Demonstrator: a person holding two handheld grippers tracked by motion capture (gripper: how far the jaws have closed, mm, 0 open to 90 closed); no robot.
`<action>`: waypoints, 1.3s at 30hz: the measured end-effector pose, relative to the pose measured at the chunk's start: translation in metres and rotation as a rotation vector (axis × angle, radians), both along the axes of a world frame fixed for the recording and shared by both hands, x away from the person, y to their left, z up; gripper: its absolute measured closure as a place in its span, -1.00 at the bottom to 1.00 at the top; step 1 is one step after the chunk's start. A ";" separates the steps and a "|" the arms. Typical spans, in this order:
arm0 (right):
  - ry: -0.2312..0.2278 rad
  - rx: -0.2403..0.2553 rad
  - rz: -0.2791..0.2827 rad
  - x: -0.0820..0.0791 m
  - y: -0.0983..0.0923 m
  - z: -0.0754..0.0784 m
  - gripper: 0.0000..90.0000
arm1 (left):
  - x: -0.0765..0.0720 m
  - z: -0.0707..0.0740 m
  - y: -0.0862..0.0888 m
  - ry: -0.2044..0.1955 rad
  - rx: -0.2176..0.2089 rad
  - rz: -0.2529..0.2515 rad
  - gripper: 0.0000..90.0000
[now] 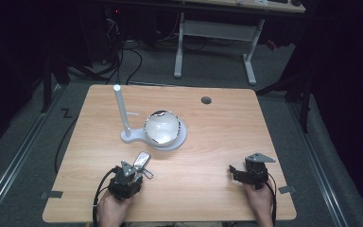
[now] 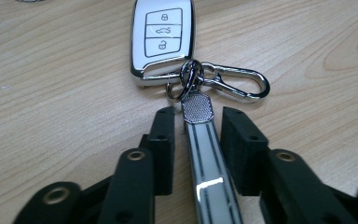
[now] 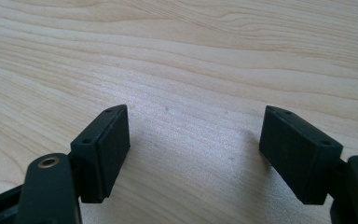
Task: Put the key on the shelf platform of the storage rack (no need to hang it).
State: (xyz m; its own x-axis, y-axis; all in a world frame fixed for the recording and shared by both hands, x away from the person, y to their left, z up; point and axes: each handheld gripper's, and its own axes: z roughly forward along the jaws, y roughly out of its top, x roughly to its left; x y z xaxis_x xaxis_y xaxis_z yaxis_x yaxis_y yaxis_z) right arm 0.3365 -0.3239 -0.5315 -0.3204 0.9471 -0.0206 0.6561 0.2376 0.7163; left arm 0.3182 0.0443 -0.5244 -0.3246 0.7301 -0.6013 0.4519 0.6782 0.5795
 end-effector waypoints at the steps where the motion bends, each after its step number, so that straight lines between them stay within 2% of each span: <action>1: 0.000 0.000 0.000 0.000 0.000 0.000 -0.45 | 0.000 0.000 0.000 0.004 0.002 -0.001 0.61; 3: 0.000 0.000 0.000 0.000 0.000 0.000 -0.45 | 0.000 0.001 0.000 0.015 0.001 -0.001 0.66; 7: 0.000 0.000 0.000 0.000 0.000 0.000 -0.45 | 0.000 0.001 0.001 0.010 0.015 -0.018 0.68; 14: 0.000 0.000 0.000 0.000 0.000 0.000 -0.45 | -0.003 0.005 0.004 -0.006 -0.043 -0.016 0.69; 18: 0.000 0.000 0.000 0.000 0.000 0.000 -0.45 | -0.004 0.012 0.007 -0.028 -0.072 -0.023 0.69; 22: 0.000 0.000 0.000 0.000 0.000 0.000 -0.45 | -0.002 0.022 0.010 -0.030 -0.116 -0.018 0.69; 23: 0.000 0.000 0.000 0.000 0.000 0.000 -0.45 | -0.002 0.020 0.017 -0.071 -0.055 -0.099 0.69; 24: 0.000 0.000 0.000 0.000 0.000 0.000 -0.45 | -0.001 0.026 0.013 -0.040 -0.127 -0.026 0.69; 25: 0.000 0.000 0.000 0.000 0.000 0.000 -0.45 | -0.001 0.028 0.013 -0.037 -0.143 -0.023 0.69; 36: 0.000 0.000 0.000 0.000 0.000 0.000 -0.45 | 0.006 0.053 0.022 -0.078 -0.188 -0.030 0.69; 39: 0.000 0.000 0.000 0.000 0.000 0.000 -0.45 | 0.006 0.059 0.022 -0.091 -0.188 -0.028 0.69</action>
State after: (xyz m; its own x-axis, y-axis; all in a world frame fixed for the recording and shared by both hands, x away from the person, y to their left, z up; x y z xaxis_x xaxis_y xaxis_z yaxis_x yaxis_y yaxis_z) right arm 0.3365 -0.3240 -0.5315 -0.3205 0.9470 -0.0204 0.6563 0.2375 0.7162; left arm 0.3244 0.0666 -0.4655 -0.2441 0.6103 -0.7536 0.4239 0.7661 0.4831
